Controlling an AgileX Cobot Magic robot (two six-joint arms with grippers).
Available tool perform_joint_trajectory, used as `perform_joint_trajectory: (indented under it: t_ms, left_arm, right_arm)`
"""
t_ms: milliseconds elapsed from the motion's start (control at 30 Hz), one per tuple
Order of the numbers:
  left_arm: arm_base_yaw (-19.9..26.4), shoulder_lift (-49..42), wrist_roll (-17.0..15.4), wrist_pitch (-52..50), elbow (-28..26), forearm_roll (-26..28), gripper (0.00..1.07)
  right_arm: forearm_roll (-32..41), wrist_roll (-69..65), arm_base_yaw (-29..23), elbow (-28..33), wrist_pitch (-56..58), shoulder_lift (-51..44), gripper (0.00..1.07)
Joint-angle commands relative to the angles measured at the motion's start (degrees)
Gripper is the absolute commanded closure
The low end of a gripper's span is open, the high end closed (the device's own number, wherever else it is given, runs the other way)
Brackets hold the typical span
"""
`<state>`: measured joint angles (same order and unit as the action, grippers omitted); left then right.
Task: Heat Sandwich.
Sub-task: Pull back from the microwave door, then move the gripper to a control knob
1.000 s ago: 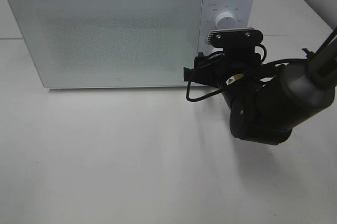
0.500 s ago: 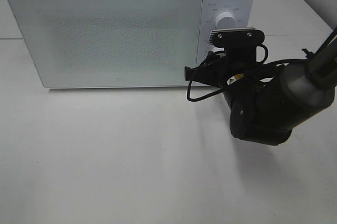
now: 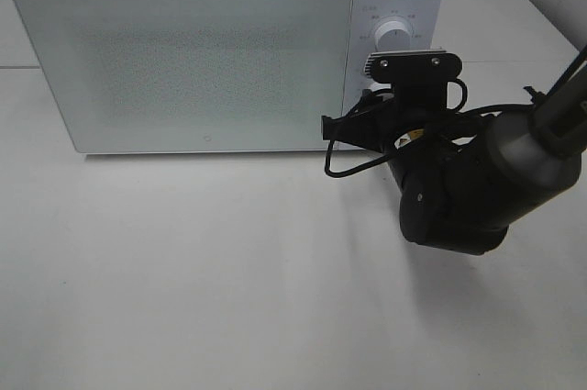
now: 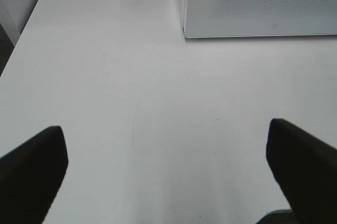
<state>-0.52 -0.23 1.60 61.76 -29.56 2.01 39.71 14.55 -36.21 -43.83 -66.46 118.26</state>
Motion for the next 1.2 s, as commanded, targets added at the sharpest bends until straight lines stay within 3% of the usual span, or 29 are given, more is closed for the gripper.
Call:
perform_joint_trajectory:
  t_ms: [33, 267, 733, 1200]
  left_arm:
    - [-0.23, -1.15, -0.29, -0.63, 0.0, 0.17, 0.09]
    - [-0.23, -1.15, -0.29, -0.63, 0.0, 0.17, 0.09]
    - [-0.23, -1.15, -0.29, -0.63, 0.0, 0.17, 0.09]
    - [-0.23, -1.15, -0.29, -0.63, 0.0, 0.17, 0.09]
  right_arm:
    - [-0.52, -2.12, 0.17, -0.52, -1.72, 0.0, 0.92]
    - [-0.52, -9.11, 0.17, -0.52, -1.72, 0.0, 0.91]
    - [-5.1, -45.95, 0.17, -0.52, -4.41, 0.0, 0.91]
    - [-5.1, -70.87, 0.17, -0.52, -4.47, 0.0, 0.91]
